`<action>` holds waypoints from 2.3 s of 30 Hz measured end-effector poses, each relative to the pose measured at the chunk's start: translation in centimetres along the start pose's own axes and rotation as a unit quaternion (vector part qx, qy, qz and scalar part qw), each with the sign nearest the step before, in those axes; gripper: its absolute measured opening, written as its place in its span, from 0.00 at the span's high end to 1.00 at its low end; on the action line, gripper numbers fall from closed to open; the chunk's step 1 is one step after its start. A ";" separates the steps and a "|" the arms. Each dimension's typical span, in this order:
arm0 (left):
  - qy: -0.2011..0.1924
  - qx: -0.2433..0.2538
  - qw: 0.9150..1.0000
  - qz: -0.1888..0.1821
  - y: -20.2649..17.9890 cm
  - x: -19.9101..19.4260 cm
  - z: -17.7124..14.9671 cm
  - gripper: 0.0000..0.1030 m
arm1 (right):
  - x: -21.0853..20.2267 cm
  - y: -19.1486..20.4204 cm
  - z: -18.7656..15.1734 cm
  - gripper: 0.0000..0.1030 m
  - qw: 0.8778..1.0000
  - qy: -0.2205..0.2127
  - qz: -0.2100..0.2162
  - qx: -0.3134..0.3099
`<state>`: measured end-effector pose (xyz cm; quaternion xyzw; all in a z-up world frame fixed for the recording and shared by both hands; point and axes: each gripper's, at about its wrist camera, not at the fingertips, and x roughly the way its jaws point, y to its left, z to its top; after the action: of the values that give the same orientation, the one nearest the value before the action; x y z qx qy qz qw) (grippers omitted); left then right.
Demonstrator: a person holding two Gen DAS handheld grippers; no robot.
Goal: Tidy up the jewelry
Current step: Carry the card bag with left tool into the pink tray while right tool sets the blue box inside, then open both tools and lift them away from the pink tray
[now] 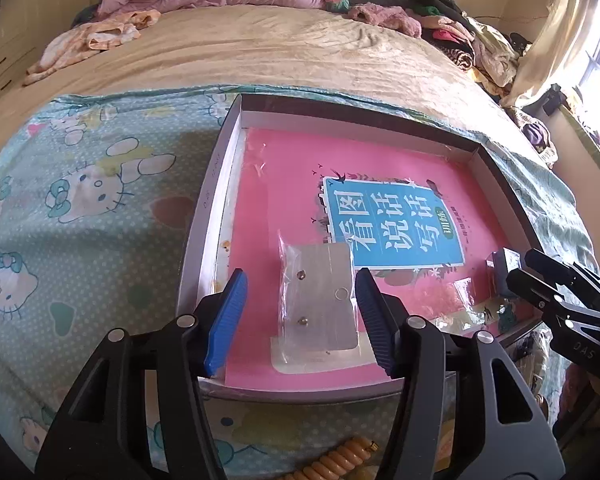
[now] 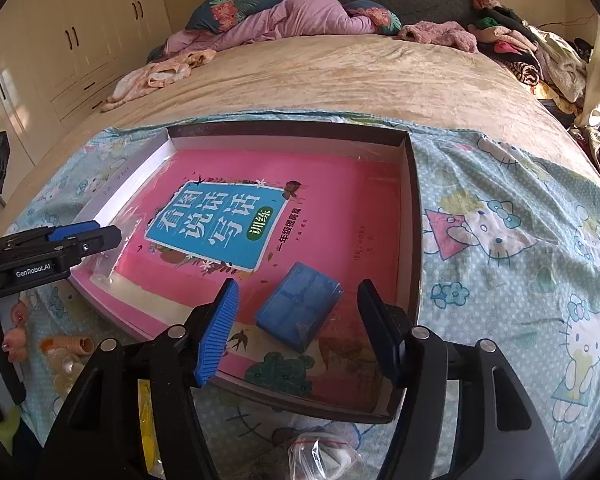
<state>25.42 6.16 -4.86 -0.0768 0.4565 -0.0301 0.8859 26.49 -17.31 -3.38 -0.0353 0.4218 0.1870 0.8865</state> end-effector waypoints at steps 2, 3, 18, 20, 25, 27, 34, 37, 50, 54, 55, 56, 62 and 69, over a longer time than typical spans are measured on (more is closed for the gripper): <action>-0.007 -0.002 1.000 0.001 0.1 -0.6 -0.1 0.48 | -1.0 -0.4 -0.3 0.39 1.000 -0.011 0.004 0.009; -0.011 -0.003 1.000 0.002 0.1 -0.9 -0.2 0.45 | -1.4 -0.6 -0.5 0.38 1.000 -0.016 0.003 0.013; -0.056 0.001 0.998 0.013 -0.8 -5.5 -0.6 0.10 | -8.9 -1.8 -1.2 0.09 0.996 -0.085 -0.005 0.041; -0.061 0.002 0.998 0.012 -0.9 -6.2 -0.7 0.09 | -9.6 -1.8 -1.3 0.08 0.995 -0.091 -0.005 0.041; -0.074 0.003 0.997 0.006 -1.3 -7.7 -1.0 0.09 | -11.1 -1.5 -1.5 0.08 0.994 -0.101 -0.003 0.040; -0.080 0.003 0.997 0.003 -1.3 -8.4 -1.2 0.09 | -11.7 -1.3 -1.5 0.08 0.994 -0.104 0.000 0.039; -0.093 0.003 0.996 -0.005 -1.8 -10.5 -2.1 0.09 | -13.5 -0.8 -2.1 0.07 0.993 -0.115 0.006 0.035; -0.098 0.005 0.995 -0.004 -2.0 -11.3 -2.5 0.09 | -14.2 -0.8 -2.5 0.07 0.993 -0.117 0.009 0.033; -0.105 0.031 0.994 -0.009 -3.3 -13.4 -5.7 0.09 | -15.8 0.1 -4.1 0.07 0.993 -0.113 0.027 0.024; -0.097 0.044 0.994 -0.008 -3.7 -13.3 -6.6 0.09 | -16.0 0.5 -4.8 0.07 0.994 -0.107 0.031 0.019; -0.095 0.048 0.994 -0.008 -3.9 -13.3 -6.9 0.09 | -16.0 0.5 -4.9 0.07 0.994 -0.104 0.033 0.018; -0.092 0.053 0.994 -0.008 -4.1 -13.2 -7.2 0.09 | -16.0 0.6 -5.1 0.07 0.994 -0.102 0.034 0.016; -0.072 0.078 0.994 -0.016 -5.3 -12.6 -9.0 0.09 | -16.0 0.7 -6.0 0.07 0.995 -0.091 0.036 0.013; -0.046 0.098 0.994 -0.028 -6.3 -11.6 -10.9 0.09 | -15.7 0.6 -7.1 0.07 0.996 -0.076 0.043 0.014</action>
<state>9.86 0.16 -0.73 -0.0038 0.4080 -0.0957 0.9079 12.02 -23.06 4.04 0.0096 0.3566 0.2214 0.9076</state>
